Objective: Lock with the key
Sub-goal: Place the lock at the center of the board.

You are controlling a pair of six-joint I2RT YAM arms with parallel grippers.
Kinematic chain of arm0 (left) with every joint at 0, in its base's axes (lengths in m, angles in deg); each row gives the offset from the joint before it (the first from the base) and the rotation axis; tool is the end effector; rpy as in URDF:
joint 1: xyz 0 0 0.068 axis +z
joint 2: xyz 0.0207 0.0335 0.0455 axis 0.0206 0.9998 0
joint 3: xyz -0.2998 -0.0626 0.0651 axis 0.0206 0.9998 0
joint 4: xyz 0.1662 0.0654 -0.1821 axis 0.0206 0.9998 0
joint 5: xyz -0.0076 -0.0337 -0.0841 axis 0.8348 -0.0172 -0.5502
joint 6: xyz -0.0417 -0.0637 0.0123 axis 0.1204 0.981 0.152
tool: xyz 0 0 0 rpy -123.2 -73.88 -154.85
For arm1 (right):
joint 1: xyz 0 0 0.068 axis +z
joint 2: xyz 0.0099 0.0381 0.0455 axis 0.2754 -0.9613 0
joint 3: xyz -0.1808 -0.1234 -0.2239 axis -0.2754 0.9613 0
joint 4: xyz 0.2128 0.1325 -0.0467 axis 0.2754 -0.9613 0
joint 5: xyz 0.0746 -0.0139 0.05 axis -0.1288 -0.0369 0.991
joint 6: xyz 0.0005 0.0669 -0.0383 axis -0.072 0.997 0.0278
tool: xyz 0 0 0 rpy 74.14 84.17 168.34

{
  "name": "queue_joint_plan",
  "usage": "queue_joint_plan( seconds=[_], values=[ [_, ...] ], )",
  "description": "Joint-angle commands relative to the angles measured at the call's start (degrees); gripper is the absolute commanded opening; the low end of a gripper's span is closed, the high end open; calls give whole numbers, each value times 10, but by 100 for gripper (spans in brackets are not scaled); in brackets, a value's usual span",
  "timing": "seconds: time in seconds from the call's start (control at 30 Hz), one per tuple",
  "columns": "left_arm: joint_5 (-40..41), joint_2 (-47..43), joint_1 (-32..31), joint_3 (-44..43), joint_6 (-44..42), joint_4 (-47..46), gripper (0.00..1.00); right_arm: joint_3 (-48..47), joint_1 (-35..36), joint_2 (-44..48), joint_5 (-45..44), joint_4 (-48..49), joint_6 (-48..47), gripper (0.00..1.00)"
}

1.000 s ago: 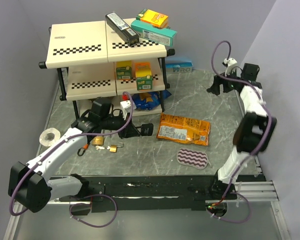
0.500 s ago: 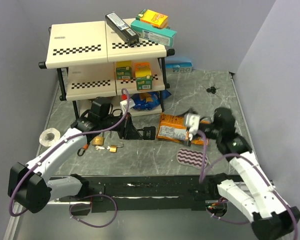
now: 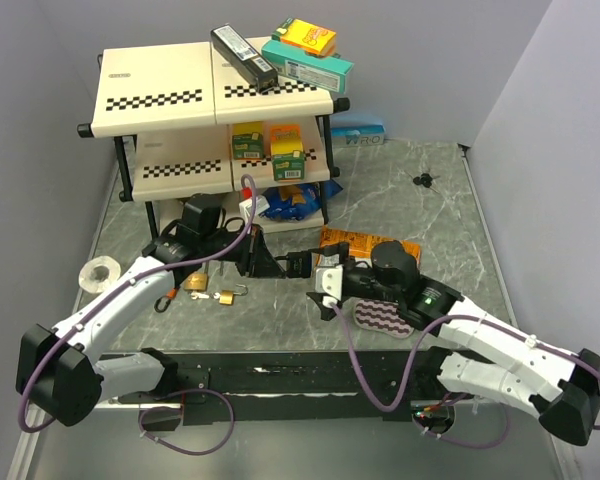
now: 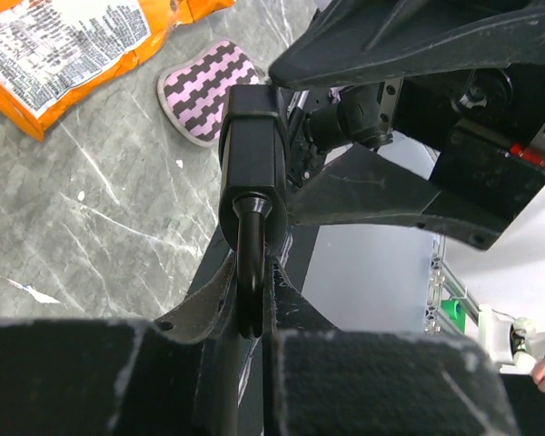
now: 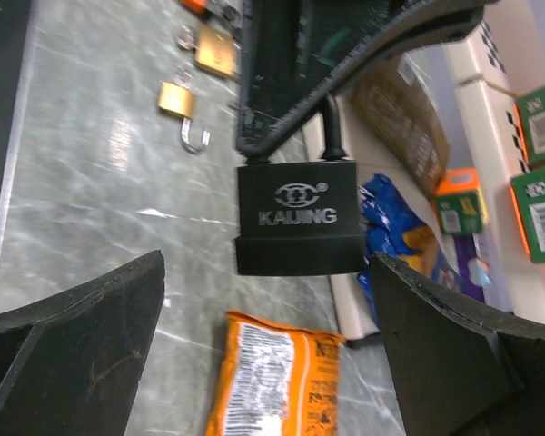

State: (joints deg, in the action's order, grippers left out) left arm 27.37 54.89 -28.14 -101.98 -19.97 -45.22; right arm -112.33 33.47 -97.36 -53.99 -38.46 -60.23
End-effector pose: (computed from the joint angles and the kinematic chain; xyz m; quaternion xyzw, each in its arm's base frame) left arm 0.1884 -0.1651 0.3328 0.2616 0.7681 -0.5374 0.2297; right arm 0.1087 0.1680 0.3290 -0.6657 0.4254 0.1783 0.5865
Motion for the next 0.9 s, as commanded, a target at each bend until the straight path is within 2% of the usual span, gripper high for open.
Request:
queue_joint_plan(
  seconds=[0.0,0.3,0.47,0.6,0.7,0.87],
  values=[
    [-9,-25,0,-3,16,-56,1,-19,23,-24,-64,76,-19,97],
    [-10,-26,0,-2,13,-54,1,-30,41,-66,-73,100,-34,87],
    [-11,-28,-1,2,11,-53,1,-33,43,-77,-67,104,-39,75],
    [-5,-34,-4,4,3,-47,1,-40,43,-84,-53,96,-41,72],
    [1,-36,-6,4,-3,-43,1,-45,44,-88,-46,86,-45,63],
    [3,-36,-6,5,-8,-39,2,-56,43,-96,-55,75,-49,33]
  ],
)
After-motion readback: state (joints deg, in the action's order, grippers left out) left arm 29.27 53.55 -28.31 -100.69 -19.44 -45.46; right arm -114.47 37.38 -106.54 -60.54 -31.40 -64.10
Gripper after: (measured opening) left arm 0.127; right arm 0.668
